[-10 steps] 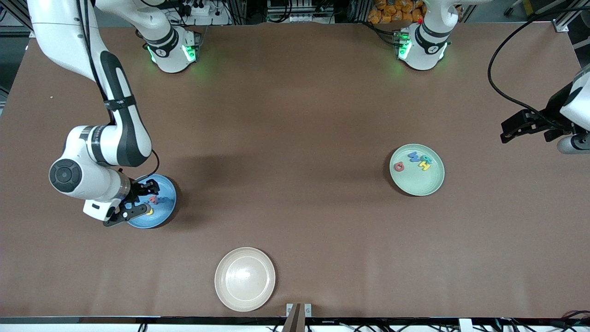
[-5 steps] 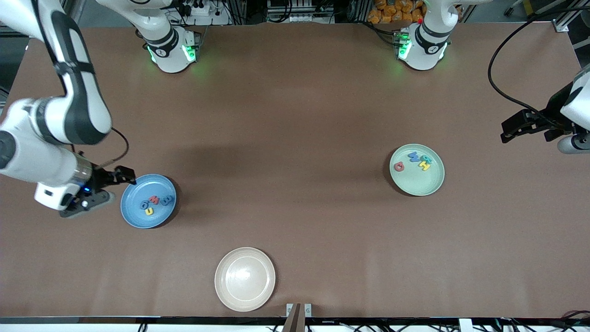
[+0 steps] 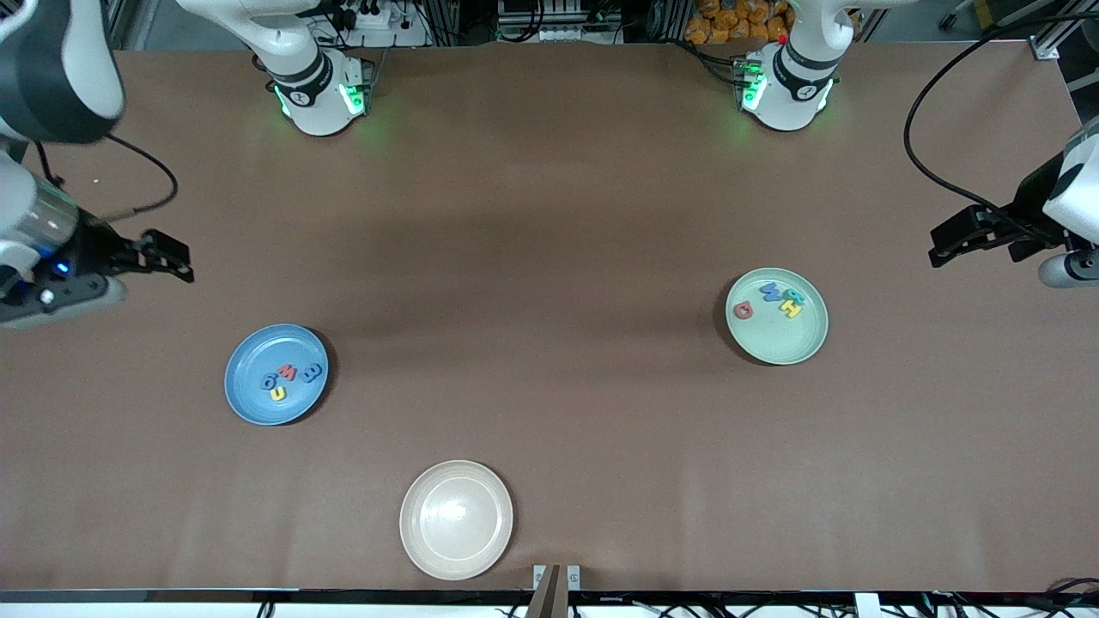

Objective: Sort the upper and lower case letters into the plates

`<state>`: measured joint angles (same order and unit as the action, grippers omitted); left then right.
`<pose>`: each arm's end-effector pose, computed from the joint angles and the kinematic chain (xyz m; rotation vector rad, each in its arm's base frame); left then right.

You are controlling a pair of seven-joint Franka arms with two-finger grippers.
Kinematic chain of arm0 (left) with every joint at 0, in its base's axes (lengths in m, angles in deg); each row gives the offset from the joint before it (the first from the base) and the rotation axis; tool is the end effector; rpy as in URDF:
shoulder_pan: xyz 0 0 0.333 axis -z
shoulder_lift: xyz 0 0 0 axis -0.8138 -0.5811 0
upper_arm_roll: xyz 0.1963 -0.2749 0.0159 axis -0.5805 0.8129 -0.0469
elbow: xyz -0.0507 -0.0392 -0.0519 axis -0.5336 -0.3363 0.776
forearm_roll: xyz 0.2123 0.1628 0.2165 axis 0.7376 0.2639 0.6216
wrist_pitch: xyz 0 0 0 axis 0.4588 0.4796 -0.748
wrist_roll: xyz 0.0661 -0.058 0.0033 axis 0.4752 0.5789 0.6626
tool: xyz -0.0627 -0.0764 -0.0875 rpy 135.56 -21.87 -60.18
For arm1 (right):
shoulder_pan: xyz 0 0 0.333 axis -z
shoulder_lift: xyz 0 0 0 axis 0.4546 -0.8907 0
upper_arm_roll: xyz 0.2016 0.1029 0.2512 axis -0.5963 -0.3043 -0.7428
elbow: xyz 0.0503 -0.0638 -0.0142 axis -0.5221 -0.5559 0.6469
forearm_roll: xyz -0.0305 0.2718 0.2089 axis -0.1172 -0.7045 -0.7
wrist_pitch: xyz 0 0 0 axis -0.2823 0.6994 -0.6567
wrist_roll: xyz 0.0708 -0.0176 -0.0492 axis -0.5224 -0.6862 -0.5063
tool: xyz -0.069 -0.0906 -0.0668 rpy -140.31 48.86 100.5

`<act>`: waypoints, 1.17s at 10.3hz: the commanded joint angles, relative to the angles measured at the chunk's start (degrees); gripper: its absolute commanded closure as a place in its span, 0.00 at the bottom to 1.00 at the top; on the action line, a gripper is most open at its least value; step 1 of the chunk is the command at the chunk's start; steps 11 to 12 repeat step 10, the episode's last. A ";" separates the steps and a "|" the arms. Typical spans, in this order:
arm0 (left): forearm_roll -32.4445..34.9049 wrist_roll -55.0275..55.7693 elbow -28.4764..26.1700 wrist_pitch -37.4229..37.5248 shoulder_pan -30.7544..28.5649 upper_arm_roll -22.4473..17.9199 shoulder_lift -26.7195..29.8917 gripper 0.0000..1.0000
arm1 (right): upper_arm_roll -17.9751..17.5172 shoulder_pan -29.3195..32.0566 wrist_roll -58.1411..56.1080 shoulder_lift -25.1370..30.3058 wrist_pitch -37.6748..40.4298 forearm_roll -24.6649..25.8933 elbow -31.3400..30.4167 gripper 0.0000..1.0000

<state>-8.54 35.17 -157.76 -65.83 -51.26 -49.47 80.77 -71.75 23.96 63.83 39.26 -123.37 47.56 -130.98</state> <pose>0.5413 -0.0415 0.6217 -3.1303 -0.0968 -0.0363 0.5287 0.0000 0.5744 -3.1077 -0.3984 -0.0049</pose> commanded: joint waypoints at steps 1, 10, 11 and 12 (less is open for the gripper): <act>-0.26 -0.93 -0.63 0.39 0.21 0.42 0.92 0.00 | 0.20 -0.17 3.04 0.66 6.76 1.46 8.44 0.00; -0.17 -0.94 -0.54 0.31 0.21 0.78 0.92 0.00 | 1.34 0.88 9.46 1.80 13.63 0.67 11.81 0.00; -0.17 -0.94 -0.54 0.31 0.21 0.78 0.92 0.00 | 1.34 0.88 9.46 1.80 13.63 0.67 11.81 0.00; -0.17 -0.94 -0.54 0.31 0.21 0.78 0.92 0.00 | 1.34 0.88 9.46 1.80 13.63 0.67 11.81 0.00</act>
